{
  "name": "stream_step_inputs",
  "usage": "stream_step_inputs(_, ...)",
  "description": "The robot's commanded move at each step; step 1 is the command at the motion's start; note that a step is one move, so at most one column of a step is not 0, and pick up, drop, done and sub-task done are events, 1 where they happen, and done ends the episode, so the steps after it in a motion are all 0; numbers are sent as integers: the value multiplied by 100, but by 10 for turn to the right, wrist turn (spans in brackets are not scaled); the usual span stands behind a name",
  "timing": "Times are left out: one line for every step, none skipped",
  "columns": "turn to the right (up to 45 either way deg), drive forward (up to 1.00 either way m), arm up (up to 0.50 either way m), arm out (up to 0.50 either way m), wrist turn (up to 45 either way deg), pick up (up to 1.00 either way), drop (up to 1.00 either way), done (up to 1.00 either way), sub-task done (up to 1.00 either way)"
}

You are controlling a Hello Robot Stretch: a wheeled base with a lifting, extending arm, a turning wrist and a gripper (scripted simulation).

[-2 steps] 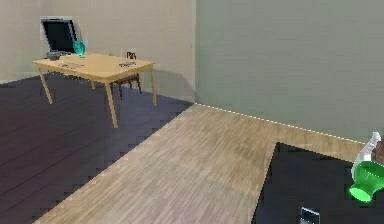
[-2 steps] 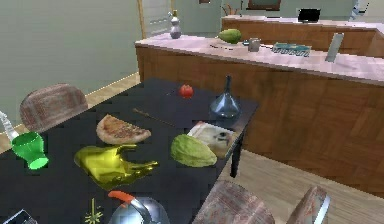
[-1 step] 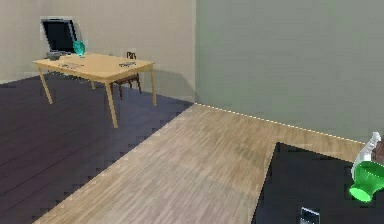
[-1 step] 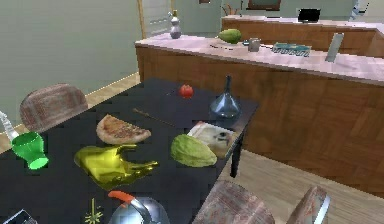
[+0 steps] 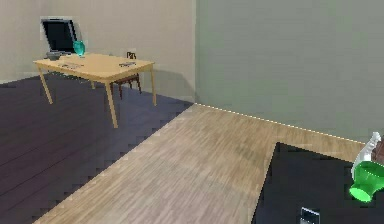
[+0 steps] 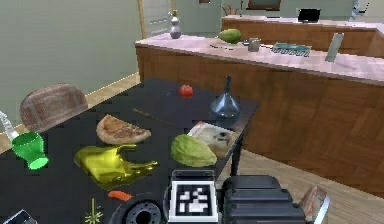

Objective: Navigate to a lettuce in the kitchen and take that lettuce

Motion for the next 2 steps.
stream_step_inputs(0, 0, 0, 34, 0, 0, 0, 0, 0)
stream_step_inputs(0, 0, 0, 0, 450, 0, 0, 0, 0)
